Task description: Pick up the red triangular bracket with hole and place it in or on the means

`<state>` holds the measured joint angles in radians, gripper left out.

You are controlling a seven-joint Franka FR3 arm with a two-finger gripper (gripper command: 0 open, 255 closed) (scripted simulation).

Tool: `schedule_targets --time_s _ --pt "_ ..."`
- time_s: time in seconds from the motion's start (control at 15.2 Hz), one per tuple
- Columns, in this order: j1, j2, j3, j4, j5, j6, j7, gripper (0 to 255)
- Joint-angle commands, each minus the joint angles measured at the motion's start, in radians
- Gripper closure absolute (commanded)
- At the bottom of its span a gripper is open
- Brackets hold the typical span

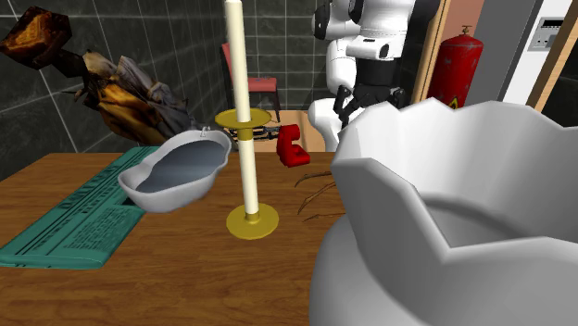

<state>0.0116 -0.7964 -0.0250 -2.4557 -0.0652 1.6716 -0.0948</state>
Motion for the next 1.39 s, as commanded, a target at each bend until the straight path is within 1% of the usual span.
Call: schedule_targets --time_s 0.0,0.4,0.79,0.86,1.32 --pt "0.000 0.000 0.000 0.000 0.000 0.000 0.000 0" --pt "-0.045 0.043 -0.130 0.032 -0.113 -0.004 -0.179 0" --pt "-0.078 0.135 -0.255 0.107 -0.211 0.012 -0.355 0" --pt "-0.080 0.146 -0.268 0.117 -0.219 0.014 -0.372 0" --pt "-0.089 0.142 -0.289 0.024 -0.238 0.105 -0.367 0"
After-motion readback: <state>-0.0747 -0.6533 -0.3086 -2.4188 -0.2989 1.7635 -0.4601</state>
